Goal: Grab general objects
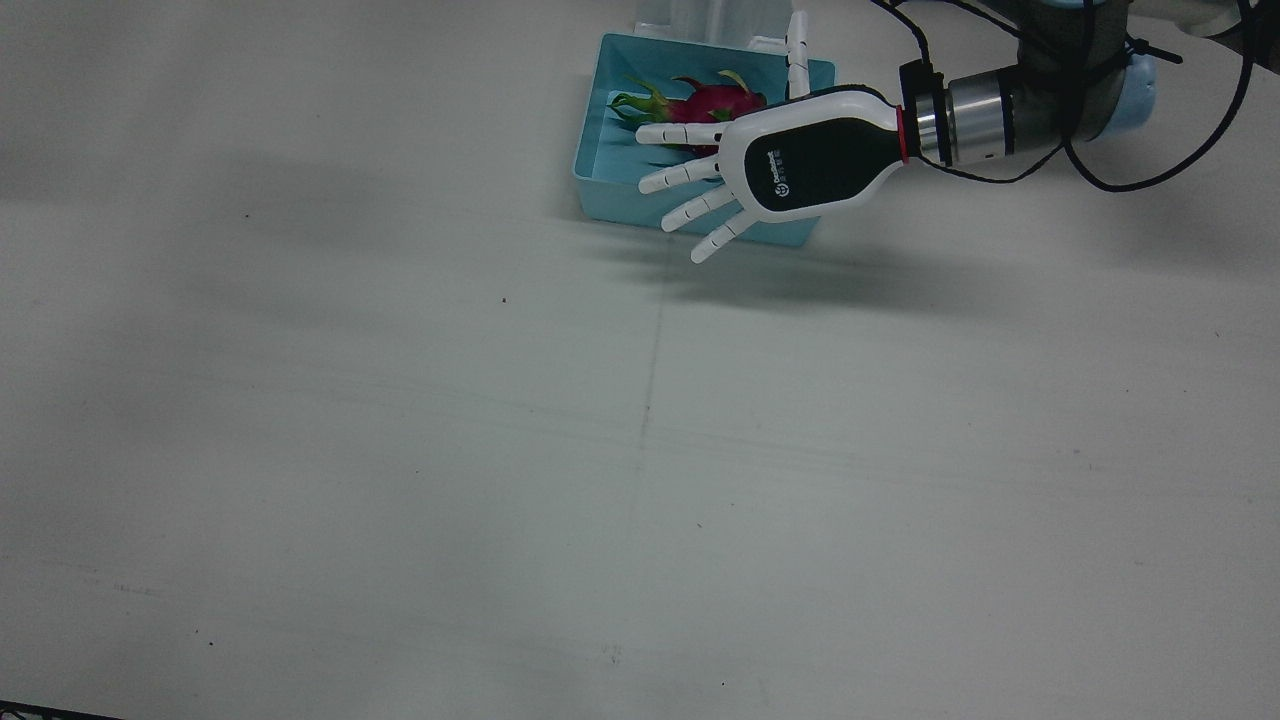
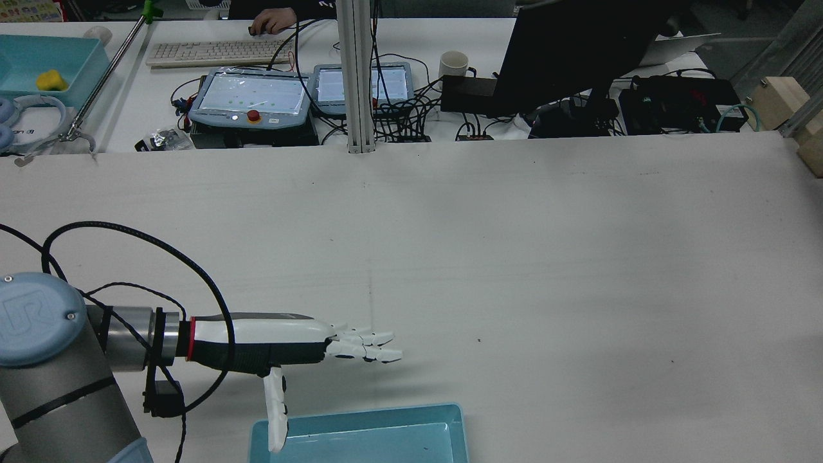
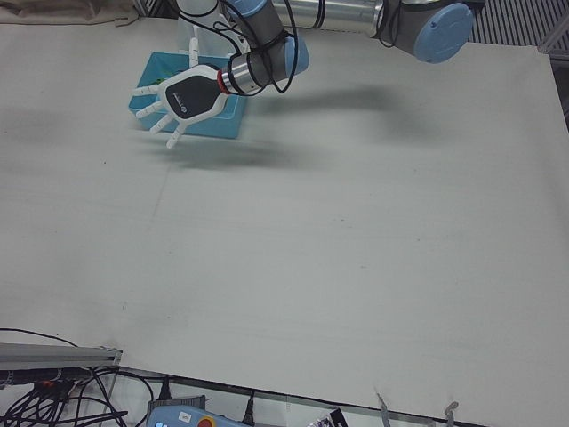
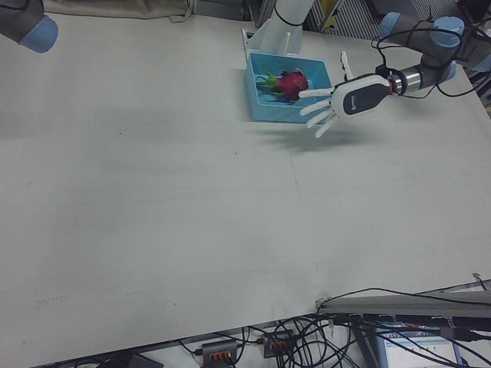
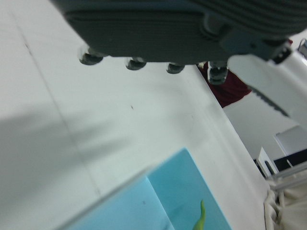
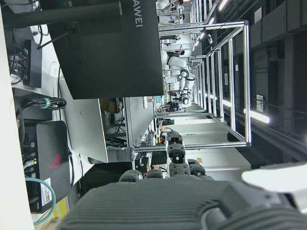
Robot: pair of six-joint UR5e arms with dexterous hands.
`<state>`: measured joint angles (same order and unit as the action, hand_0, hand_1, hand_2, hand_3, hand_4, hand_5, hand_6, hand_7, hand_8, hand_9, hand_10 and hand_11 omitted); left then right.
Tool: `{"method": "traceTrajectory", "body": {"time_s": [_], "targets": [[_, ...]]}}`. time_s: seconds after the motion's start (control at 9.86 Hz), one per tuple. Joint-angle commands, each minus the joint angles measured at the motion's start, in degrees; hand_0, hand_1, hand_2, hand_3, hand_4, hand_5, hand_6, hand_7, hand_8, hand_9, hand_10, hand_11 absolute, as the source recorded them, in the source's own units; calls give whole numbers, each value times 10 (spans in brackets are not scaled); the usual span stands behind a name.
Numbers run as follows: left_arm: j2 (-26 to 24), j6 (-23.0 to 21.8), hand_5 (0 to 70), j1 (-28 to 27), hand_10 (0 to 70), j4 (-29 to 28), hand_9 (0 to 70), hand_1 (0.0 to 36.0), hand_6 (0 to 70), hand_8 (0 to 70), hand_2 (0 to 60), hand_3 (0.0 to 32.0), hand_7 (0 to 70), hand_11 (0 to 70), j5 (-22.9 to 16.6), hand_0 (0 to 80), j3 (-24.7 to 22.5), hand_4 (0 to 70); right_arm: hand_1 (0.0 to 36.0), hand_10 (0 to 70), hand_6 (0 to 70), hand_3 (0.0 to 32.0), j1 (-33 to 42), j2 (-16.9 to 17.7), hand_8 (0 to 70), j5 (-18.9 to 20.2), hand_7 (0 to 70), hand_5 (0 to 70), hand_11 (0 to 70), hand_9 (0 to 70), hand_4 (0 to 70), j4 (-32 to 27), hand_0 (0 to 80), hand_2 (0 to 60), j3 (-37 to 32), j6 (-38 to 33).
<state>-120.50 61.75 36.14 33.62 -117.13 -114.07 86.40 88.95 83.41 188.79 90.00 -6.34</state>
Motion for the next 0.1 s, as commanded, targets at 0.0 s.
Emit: {"method": "traceTrajectory", "body": {"time_s": [0.0], "targets": [[29,-151,0,194,0,-171,0,28,0,0,0,252,13,0,-35,467,63,0,0,0,0,0,0,0,0,0,0,0,0,0,0,0,0,0,0,0]]}}
